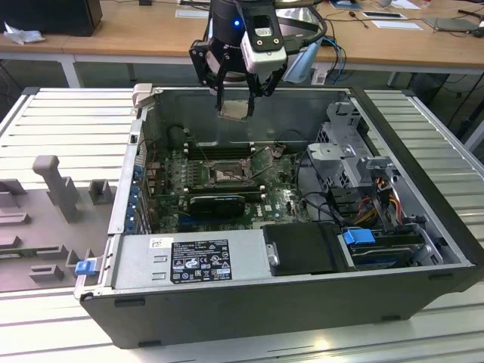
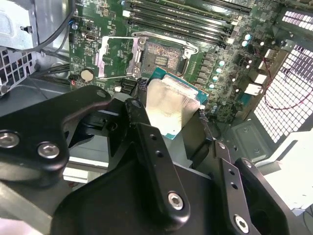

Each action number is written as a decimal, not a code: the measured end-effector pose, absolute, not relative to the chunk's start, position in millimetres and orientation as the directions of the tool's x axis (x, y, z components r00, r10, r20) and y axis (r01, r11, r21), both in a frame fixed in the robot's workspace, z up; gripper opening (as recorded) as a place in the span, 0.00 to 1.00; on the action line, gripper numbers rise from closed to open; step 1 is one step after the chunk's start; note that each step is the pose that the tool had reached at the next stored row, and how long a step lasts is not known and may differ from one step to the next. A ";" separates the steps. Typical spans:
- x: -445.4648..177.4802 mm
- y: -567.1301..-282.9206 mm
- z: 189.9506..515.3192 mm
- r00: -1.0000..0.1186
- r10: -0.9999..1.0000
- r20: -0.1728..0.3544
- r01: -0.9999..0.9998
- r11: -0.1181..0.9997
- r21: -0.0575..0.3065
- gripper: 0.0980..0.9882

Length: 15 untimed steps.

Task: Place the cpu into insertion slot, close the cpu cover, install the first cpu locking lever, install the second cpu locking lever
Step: 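Place the cpu into insertion slot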

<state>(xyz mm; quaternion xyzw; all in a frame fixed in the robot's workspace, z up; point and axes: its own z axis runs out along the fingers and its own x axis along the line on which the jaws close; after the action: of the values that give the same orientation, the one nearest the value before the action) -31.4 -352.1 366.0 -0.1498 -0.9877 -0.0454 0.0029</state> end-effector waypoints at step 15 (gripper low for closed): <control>-31.4 -352.1 366.0 -0.932 0.361 0.019 0.361 0.928 0.089 0.48</control>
<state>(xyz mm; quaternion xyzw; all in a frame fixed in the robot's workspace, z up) -31.4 -352.1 366.0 -0.1837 -0.9819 -0.0455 0.0013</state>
